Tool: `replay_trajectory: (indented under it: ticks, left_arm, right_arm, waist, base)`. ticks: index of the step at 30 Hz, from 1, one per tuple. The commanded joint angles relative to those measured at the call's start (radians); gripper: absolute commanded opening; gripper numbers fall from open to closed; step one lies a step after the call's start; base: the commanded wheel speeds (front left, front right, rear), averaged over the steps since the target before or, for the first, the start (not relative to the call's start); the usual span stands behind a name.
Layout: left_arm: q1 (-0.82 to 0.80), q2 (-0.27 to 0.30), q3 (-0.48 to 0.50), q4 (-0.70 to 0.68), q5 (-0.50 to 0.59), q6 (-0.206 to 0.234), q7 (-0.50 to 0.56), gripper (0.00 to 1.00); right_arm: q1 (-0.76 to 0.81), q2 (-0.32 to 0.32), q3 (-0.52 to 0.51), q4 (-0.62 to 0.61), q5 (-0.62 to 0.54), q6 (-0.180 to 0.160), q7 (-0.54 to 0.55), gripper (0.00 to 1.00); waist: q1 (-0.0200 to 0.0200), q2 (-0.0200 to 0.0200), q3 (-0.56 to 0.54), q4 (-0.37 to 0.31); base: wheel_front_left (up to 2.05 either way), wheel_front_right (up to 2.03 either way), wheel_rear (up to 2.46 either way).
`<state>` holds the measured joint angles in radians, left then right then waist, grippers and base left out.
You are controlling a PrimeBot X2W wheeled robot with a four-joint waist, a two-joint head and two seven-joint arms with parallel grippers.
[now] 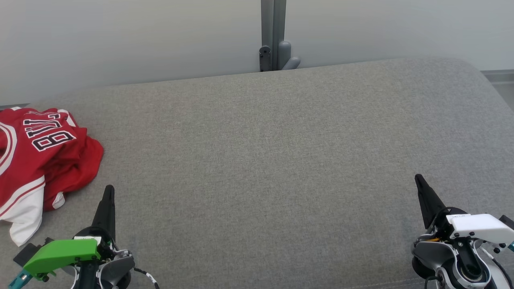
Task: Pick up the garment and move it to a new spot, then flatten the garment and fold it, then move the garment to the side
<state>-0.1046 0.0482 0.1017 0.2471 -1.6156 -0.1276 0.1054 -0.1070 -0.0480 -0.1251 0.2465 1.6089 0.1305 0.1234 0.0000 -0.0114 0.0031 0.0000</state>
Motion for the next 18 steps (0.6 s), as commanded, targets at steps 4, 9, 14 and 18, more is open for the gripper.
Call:
replay_trajectory:
  ticks: [4, 9, 14, 18]
  left_arm:
    - [-0.015, 0.004, 0.001, 0.000, 0.004, -0.007, 0.001, 0.00]
    - [-0.015, 0.004, 0.001, 0.000, 0.004, -0.007, 0.001, 0.00]
    - [-0.015, 0.004, 0.001, 0.000, 0.004, -0.007, 0.001, 0.00]
    - [0.000, 0.000, 0.000, 0.000, 0.000, 0.000, 0.000, 1.00]
  right_arm:
    - [-0.005, -0.005, -0.001, -0.001, 0.005, 0.000, 0.003, 0.00]
    - [-0.005, -0.005, -0.001, -0.001, 0.005, 0.000, 0.003, 0.00]
    - [-0.005, -0.005, -0.001, -0.001, 0.005, 0.000, 0.003, 0.00]
    - [0.000, 0.000, 0.000, 0.000, 0.000, 0.000, 0.000, 1.00]
  waist:
    - [0.0000, 0.0114, 0.000, 0.000]
    - [0.0000, 0.0114, 0.000, 0.000]
    - [0.0000, 0.0114, 0.000, 0.000]
    - [0.0000, 0.0000, 0.000, 0.000]
  base:
    - [0.00, 0.00, 0.00]
    - [0.00, 0.00, 0.00]
    - [0.00, 0.00, 0.00]
    - [0.00, 0.00, 0.00]
